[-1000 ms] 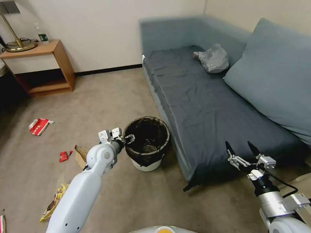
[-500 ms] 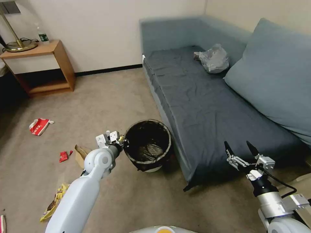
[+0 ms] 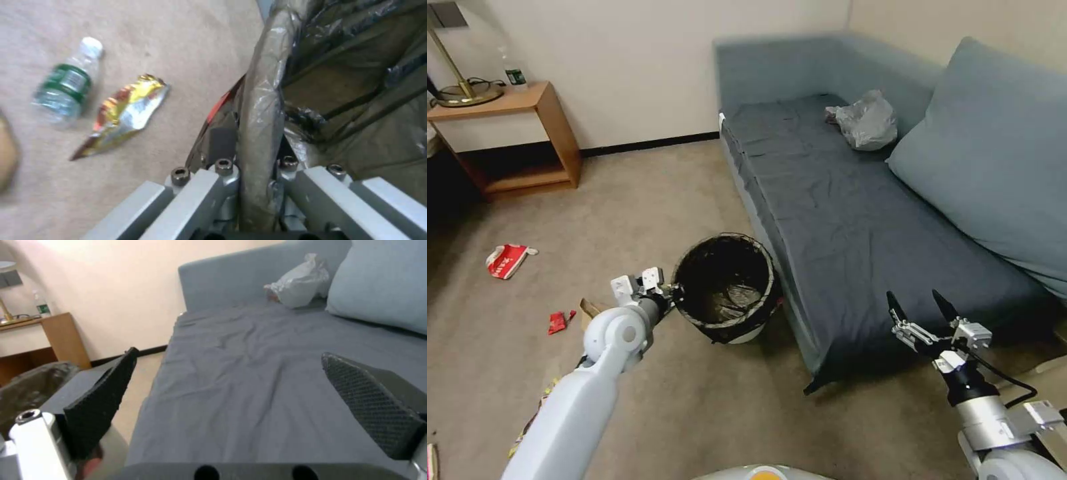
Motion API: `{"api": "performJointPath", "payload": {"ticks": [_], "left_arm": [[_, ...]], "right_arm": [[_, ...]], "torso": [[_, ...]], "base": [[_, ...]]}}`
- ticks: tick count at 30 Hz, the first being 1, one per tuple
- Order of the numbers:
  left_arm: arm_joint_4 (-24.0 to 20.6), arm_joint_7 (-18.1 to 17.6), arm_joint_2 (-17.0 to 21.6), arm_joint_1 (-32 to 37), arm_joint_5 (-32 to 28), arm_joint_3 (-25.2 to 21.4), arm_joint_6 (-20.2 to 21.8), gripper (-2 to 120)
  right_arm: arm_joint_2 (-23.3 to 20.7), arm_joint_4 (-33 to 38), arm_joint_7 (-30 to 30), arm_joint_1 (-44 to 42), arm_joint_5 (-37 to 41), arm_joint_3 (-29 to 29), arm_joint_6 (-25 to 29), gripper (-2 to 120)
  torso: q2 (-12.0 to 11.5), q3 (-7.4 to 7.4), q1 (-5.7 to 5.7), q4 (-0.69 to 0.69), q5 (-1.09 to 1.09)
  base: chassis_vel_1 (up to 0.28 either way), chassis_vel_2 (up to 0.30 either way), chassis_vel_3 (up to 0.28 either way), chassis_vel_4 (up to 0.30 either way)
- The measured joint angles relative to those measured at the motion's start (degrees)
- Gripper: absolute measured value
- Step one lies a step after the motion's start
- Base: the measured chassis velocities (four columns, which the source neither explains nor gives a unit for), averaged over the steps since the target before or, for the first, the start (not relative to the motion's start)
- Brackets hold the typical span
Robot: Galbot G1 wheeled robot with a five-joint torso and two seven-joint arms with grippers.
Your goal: Pick up the trash can from the floor.
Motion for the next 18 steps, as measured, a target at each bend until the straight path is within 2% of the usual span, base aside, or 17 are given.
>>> {"api": "performJointPath", "payload": {"ticks": [1,4,5,7,8,10,18], "left_arm": [[0.00,0.00,0.00,0.00,0.00,0.00,0.00,0],[-6.08,-0.12,4.04,5.10,-1.63,-4.01,0.16,0],[-6.08,-0.12,4.04,5.10,-1.63,-4.01,0.16,0],[-9.64,-0.15,5.98,8.01,-2.90,-5.62,0.15,0],[-9.64,-0.15,5.98,8.01,-2.90,-5.62,0.15,0],[-12.88,-0.13,6.74,10.66,-3.62,-6.01,0.15,0],[-15.75,-0.12,6.26,14.23,-3.48,-6.11,0.15,0]], "right_arm": [[0.00,0.00,0.00,0.00,0.00,0.00,0.00,100],[0.13,0.49,-0.22,-0.01,-0.02,-0.35,0.08,100],[0.13,0.49,-0.22,-0.01,-0.02,-0.35,0.08,100],[0.36,0.91,-0.44,-0.09,-0.15,-0.58,0.15,100],[0.36,0.91,-0.44,-0.09,-0.15,-0.58,0.15,100],[0.76,1.40,-0.59,-0.19,-0.29,-0.85,0.17,100],[1.45,2.67,-0.92,-0.63,-0.73,-1.22,0.18,100]], "torso": [[0.00,0.00,0.00,0.00,0.00],[0.00,0.00,0.00,0.02,0.00],[0.00,0.00,0.00,0.02,0.00],[0.00,0.00,0.00,0.01,0.01],[0.00,0.00,0.00,0.01,0.01],[0.01,0.00,0.00,0.00,0.00],[0.00,0.00,0.00,0.00,0.00]], "base": [[0.000,0.000,0.000,0.000],[0.000,0.000,0.000,0.000],[0.000,0.000,0.000,0.000],[0.000,0.000,0.000,0.000],[0.000,0.000,0.000,0.000],[0.000,0.000,0.000,0.000],[0.000,0.000,0.000,0.000]]}}
